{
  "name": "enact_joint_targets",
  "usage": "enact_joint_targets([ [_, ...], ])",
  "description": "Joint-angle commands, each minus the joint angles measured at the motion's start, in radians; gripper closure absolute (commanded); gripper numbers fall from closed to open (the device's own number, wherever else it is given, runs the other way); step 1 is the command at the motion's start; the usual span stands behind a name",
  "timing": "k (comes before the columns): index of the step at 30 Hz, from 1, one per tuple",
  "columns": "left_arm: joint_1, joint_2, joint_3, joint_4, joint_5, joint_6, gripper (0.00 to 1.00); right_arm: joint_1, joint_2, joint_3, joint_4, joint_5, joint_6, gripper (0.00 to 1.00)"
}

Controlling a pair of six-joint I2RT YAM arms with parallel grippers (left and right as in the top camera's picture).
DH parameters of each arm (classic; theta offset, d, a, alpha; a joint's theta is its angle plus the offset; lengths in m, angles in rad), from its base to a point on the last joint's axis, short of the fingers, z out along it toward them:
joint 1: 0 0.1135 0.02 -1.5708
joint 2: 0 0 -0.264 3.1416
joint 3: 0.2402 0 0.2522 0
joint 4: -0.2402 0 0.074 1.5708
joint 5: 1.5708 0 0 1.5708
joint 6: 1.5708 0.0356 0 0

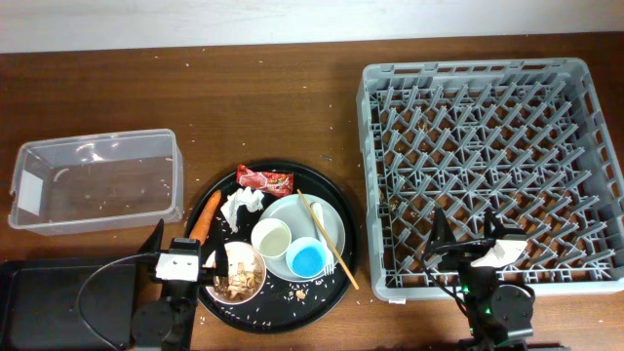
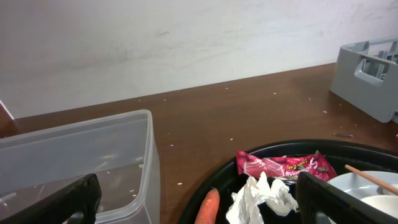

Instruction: Sort waste into correct bins and load items into the dishwasher rack

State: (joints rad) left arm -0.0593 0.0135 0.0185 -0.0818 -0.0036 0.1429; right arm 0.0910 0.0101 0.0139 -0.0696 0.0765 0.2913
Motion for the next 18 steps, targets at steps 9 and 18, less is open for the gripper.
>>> enact_joint_targets([
  [9,0.003,-0.006,-0.010,0.000,0.007,0.016,0.01,-0.007,-0.005,-0.008,-0.002,-0.002,0.005,0.01],
  [18,0.003,-0.006,-0.010,0.000,0.007,0.016,0.01,-0.007,-0.005,-0.008,0.007,-0.233,0.005,0.01],
])
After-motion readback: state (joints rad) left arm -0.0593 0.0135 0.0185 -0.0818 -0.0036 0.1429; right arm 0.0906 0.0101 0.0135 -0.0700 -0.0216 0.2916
